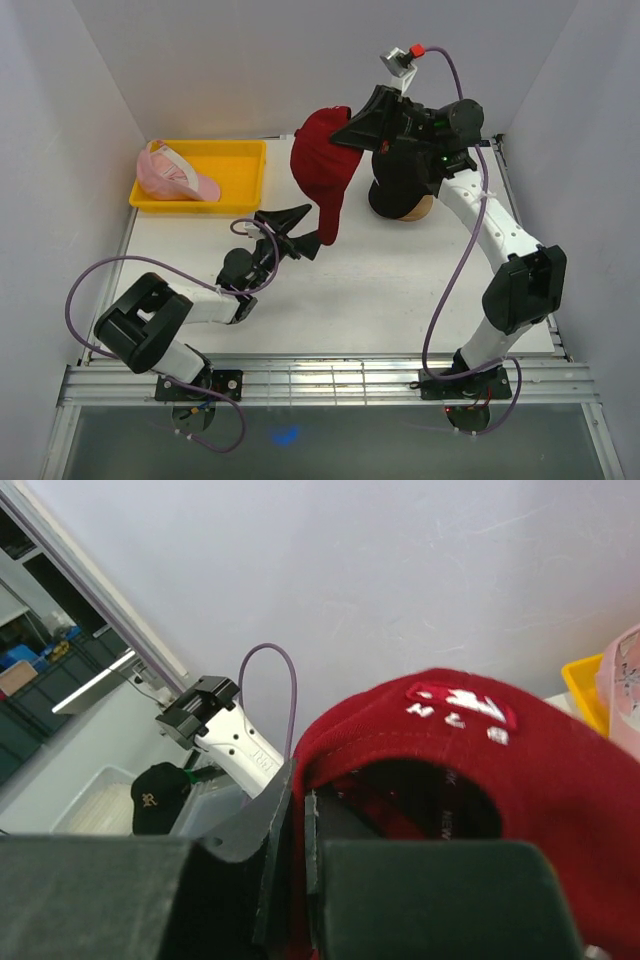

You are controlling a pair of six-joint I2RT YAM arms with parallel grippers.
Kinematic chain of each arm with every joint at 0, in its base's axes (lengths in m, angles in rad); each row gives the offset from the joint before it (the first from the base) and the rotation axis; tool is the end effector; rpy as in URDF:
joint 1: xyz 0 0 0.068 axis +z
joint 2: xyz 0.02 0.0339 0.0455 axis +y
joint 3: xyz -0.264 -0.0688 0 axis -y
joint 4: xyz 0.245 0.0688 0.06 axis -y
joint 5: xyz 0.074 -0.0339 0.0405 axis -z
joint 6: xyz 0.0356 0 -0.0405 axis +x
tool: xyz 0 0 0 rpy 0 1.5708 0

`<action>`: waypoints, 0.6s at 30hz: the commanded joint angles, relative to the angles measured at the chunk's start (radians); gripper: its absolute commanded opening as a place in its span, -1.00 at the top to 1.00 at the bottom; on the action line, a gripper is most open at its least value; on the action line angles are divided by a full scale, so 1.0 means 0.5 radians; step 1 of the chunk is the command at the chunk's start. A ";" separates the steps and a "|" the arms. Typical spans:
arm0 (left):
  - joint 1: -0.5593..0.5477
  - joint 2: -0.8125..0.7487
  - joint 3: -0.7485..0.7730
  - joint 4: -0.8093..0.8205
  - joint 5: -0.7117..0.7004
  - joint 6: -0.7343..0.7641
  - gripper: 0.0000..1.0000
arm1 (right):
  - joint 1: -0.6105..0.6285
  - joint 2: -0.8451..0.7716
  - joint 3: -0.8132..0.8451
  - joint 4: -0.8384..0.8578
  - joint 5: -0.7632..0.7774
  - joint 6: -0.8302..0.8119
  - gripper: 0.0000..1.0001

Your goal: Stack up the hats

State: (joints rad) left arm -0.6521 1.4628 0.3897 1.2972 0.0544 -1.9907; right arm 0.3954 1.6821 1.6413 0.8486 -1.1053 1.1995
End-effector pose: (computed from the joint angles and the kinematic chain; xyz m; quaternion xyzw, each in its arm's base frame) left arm 0.2119 -0.1642 0.2137 -0.3701 0.5021 -0.7615 0.1764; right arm 0.3188 0.1675 0.4909 -0.3244 0.4823 0.7018 0.4119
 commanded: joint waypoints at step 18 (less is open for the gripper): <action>0.025 0.106 -0.043 0.440 -0.204 -0.375 -0.36 | 0.019 -0.397 -0.549 0.022 -0.014 -0.260 0.84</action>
State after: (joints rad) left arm -0.6495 1.5158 0.3691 1.3048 -0.0216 -1.9907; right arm 0.3996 1.5455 1.4059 0.8814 -1.1084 1.1408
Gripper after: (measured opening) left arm 0.689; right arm 0.089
